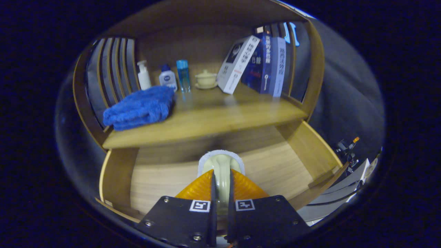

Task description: Pull open the drawer, take out the items inside it, and place them on the countertop above the cabinet.

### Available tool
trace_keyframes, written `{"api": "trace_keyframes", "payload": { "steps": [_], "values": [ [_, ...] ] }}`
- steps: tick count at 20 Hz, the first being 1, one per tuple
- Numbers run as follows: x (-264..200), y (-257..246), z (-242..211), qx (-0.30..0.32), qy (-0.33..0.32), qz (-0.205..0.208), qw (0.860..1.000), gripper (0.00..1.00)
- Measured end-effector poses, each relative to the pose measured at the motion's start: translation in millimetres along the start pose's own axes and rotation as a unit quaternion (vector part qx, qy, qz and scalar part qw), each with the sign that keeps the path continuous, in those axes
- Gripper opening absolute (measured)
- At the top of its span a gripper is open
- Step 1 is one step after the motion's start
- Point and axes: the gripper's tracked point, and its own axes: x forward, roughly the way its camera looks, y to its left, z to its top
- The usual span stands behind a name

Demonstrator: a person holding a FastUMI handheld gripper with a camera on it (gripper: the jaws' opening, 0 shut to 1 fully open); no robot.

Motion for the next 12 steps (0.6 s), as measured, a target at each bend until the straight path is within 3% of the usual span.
{"api": "trace_keyframes", "payload": {
  "steps": [5,7,12],
  "values": [
    [-31.8,-5.4,75.8,0.025,-0.113,0.018,0.993,0.12],
    [-32.8,-5.4,98.5,0.038,-0.129,0.026,0.991,0.12],
    [14.8,26.5,123.6,0.005,-0.137,0.057,0.989,0.12]
  ]
}}
